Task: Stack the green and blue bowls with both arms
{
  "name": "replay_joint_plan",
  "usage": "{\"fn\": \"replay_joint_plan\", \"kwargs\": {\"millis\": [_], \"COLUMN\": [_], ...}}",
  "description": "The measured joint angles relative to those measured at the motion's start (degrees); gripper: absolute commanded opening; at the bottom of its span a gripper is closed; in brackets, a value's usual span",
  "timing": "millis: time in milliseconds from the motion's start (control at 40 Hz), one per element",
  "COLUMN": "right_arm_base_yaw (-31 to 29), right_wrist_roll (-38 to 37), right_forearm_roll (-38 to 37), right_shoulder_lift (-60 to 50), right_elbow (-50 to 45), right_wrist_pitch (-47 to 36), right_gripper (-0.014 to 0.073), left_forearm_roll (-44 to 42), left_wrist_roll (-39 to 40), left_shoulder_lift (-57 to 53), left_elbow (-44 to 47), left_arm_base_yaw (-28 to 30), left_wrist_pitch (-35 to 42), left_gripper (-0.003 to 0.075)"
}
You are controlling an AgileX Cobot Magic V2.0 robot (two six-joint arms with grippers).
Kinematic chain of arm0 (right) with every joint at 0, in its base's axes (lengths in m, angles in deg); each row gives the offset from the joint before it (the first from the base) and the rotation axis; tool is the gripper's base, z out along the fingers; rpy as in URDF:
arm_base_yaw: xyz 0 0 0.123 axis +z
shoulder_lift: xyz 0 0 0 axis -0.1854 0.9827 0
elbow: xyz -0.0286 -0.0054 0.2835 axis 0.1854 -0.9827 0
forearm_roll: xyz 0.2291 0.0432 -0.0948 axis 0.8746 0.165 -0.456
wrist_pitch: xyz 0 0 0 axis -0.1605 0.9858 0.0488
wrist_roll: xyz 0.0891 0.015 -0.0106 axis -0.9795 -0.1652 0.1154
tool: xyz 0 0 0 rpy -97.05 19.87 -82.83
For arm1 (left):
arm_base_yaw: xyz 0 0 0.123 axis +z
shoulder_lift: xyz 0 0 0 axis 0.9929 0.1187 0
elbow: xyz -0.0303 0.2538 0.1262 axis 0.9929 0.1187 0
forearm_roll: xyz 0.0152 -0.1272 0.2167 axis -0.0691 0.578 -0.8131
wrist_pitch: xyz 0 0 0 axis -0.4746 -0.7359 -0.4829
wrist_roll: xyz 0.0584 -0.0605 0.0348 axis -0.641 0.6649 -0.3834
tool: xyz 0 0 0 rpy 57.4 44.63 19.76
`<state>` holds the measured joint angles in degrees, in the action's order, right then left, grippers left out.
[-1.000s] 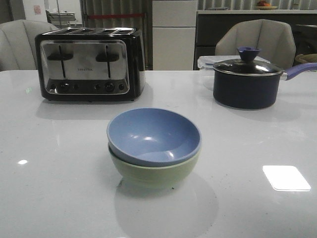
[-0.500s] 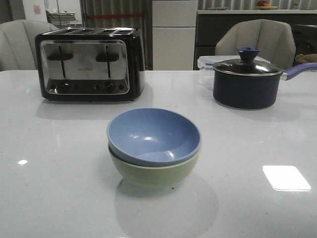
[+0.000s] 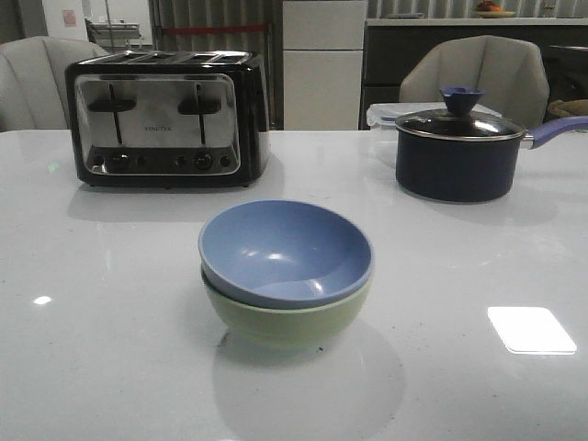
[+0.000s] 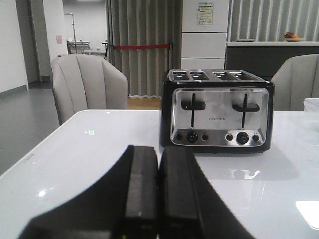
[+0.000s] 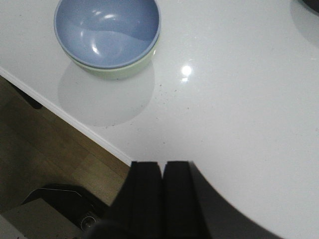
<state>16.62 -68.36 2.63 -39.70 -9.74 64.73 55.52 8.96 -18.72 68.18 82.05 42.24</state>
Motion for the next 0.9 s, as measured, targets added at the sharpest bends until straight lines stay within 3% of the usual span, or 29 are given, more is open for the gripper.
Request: {"fn": "replay_joint_plan", "kwargs": {"millis": [675,900], "right_arm_base_yaw": [-0.3,-9.8], "right_wrist_roll": [0.0,0.0], "right_forearm_roll": [0.0,0.0], "right_shoulder_lift": [-0.6,-8.9], "right_elbow": [-0.1,-6.7], "right_wrist_pitch": [-0.1,-7.7], "right_gripper": [0.0058,0.0058], "left_forearm_roll": [0.0,0.0], "left_wrist_roll": [0.0,0.0], "left_shoulder_lift": [0.0,0.0], "left_elbow": [0.0,0.0], "left_arm_base_yaw": [0.0,0.0], "left_wrist_pitch": [0.0,0.0], "left_gripper": [0.0093,0.0093]}}
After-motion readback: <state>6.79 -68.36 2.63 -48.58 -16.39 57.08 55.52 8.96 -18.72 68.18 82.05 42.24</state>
